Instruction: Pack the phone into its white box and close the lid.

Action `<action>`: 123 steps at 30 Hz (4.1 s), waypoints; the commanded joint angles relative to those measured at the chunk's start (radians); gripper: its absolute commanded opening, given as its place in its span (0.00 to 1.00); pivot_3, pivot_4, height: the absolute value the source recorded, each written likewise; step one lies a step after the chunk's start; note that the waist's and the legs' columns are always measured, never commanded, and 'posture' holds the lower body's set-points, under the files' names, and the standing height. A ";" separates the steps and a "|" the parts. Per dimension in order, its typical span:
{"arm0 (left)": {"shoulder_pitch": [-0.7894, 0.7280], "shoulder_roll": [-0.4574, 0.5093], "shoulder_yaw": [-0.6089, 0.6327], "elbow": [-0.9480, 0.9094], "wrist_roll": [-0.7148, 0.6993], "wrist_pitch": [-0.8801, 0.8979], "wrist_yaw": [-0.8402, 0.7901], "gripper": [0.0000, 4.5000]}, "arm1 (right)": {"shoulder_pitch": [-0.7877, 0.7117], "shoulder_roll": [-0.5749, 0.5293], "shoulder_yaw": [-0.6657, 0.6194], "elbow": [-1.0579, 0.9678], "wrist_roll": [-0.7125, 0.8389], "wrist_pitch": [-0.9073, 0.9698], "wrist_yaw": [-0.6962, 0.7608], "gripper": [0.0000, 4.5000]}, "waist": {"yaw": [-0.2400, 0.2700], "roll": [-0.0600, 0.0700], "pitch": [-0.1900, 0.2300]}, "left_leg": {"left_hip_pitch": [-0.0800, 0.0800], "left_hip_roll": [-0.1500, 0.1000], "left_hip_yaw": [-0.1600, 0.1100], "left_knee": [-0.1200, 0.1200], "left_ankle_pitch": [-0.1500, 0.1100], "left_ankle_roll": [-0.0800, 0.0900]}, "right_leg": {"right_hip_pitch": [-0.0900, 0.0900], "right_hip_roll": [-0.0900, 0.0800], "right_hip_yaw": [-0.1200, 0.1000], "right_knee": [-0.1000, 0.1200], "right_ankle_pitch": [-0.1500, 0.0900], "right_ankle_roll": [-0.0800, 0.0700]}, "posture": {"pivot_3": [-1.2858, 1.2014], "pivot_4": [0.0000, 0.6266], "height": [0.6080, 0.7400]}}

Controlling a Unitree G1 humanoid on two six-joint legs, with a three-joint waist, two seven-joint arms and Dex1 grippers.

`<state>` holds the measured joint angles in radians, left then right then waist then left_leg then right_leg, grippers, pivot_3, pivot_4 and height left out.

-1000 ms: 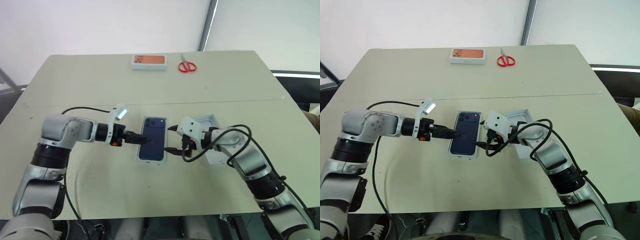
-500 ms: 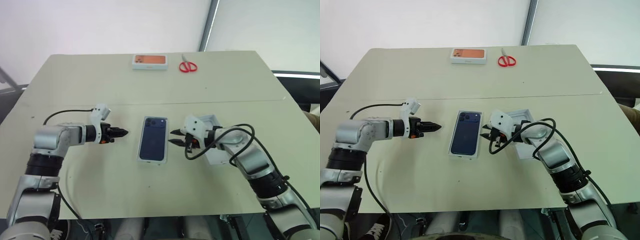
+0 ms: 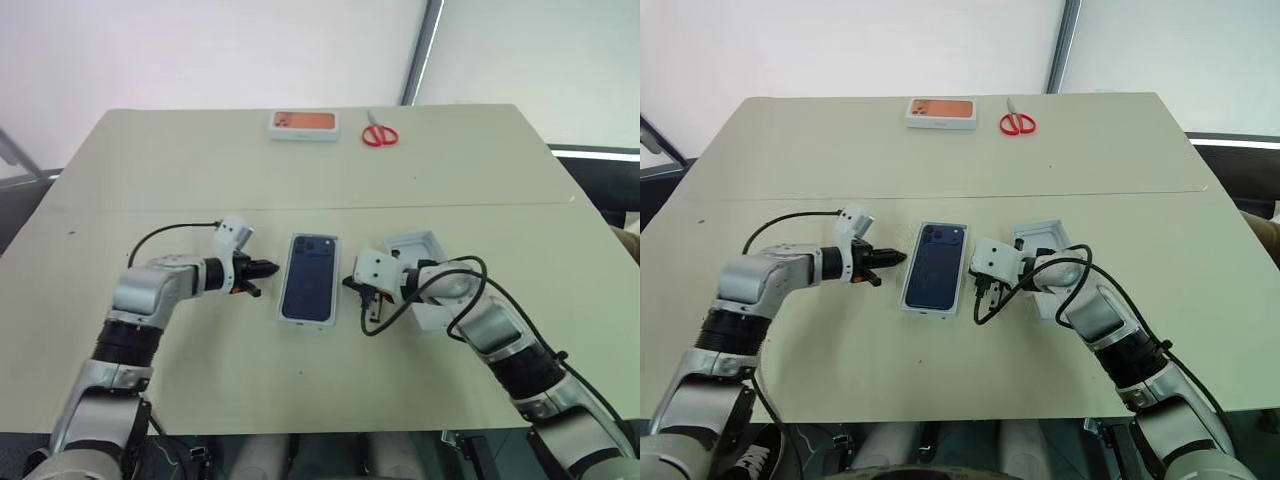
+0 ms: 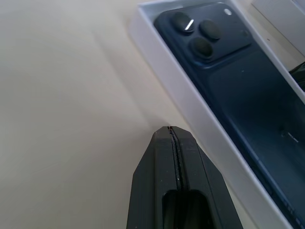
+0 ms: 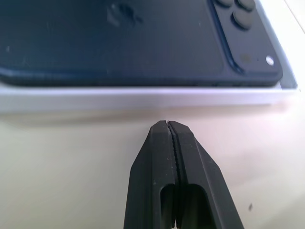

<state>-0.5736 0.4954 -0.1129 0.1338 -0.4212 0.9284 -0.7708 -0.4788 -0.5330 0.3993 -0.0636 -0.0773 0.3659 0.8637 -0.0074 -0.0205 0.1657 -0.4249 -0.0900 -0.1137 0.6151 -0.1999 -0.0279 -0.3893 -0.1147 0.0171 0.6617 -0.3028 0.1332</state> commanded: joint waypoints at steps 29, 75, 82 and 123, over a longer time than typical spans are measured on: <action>-0.027 -0.233 -0.142 0.000 0.050 0.039 -0.017 0.00 | 0.125 -0.191 -0.141 -0.160 0.004 0.077 0.075 0.01 | 0.021 0.001 -0.001 | 0.000 -0.001 -0.002 0.004 -0.001 0.002 | 0.006 -0.002 -0.003 -0.003 0.000 0.001 | 0.52 0.24 1.00; 0.290 -0.004 0.209 -0.194 -0.111 -0.546 -0.247 0.00 | 0.095 -0.245 -0.218 -0.073 -0.061 0.103 -0.056 0.01 | 0.019 0.002 0.000 | -0.001 0.000 0.000 0.000 -0.001 0.001 | 0.001 -0.003 -0.002 -0.003 0.000 0.000 | 0.52 0.24 1.00; 0.317 0.043 0.220 -0.185 -0.121 -0.544 -0.275 0.00 | 0.151 -0.290 -0.249 -0.091 -0.067 0.110 -0.065 0.01 | 0.018 0.002 0.000 | -0.001 0.000 0.000 0.000 -0.001 0.002 | 0.001 -0.002 -0.002 -0.004 0.000 0.000 | 0.52 0.24 1.00; 0.318 0.121 0.180 -0.106 -0.113 -0.657 -0.494 0.99 | 0.135 -0.094 -0.587 -0.570 0.305 1.249 -0.407 1.00 | 0.016 0.005 0.002 | -0.002 0.001 0.000 -0.002 -0.001 0.002 | -0.001 -0.004 -0.001 -0.006 0.000 -0.001 | 0.52 0.24 1.00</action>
<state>-0.2493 0.6186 0.0604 0.0623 -0.5325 0.2876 -1.2713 -0.3272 -0.6353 -0.1585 -0.5947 0.2073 1.6061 0.4832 0.0090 -0.0156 0.1675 -0.4271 -0.0885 -0.1136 0.6131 -0.2011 -0.0258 -0.3898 -0.1185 0.0158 0.6554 -0.3027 0.1323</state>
